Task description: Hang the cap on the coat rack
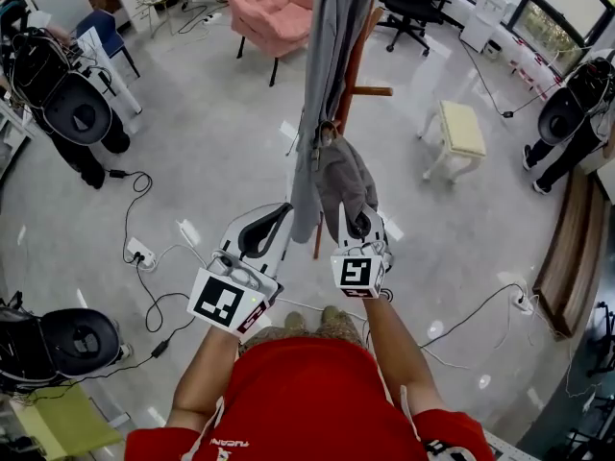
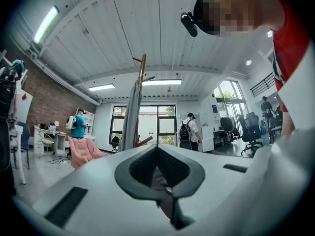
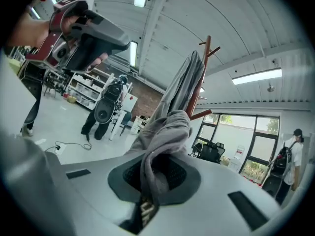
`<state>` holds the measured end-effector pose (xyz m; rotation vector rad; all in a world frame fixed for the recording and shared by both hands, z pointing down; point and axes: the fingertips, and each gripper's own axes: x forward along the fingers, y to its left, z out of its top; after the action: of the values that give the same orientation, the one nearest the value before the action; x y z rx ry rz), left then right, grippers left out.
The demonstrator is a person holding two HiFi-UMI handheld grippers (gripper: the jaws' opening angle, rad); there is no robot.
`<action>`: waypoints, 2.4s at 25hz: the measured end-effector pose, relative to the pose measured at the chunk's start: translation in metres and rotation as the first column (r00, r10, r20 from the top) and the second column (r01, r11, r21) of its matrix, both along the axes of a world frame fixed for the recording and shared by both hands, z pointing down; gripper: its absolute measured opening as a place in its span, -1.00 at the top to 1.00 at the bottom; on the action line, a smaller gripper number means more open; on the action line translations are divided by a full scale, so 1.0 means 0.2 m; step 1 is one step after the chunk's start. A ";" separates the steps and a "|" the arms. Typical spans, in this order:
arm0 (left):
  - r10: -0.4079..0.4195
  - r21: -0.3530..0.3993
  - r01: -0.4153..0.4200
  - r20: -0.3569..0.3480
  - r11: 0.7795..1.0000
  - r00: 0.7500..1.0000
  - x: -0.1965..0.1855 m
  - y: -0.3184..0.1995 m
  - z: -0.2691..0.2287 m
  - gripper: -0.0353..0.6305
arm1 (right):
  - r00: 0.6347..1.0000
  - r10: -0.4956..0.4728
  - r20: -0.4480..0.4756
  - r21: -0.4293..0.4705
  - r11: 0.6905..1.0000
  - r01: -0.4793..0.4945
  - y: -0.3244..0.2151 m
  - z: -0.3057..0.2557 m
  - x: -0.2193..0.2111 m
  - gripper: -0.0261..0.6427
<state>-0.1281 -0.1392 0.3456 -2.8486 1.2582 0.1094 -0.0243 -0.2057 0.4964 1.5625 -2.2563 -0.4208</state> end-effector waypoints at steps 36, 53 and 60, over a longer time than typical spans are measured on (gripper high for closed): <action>-0.032 -0.155 0.034 0.013 0.987 0.999 0.11 -0.38 0.25 0.87 | 0.963 -0.163 0.215 -0.340 0.912 0.230 -0.34 0.58 0.08 0.04; -0.053 -0.127 0.052 -0.006 0.991 0.999 0.22 -0.32 0.27 0.87 | 0.801 -0.380 0.463 -0.029 0.896 0.442 -0.06 -0.22 0.07 0.36; -0.063 -0.086 0.060 -0.031 0.994 0.998 0.21 -0.25 0.20 0.87 | 0.702 -0.398 0.591 0.119 0.903 0.412 0.12 -0.57 0.12 0.74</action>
<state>-0.0867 -0.1895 0.3860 -2.8867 1.3886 0.1053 -0.0002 -0.1821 0.3821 1.2889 -3.1117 0.0246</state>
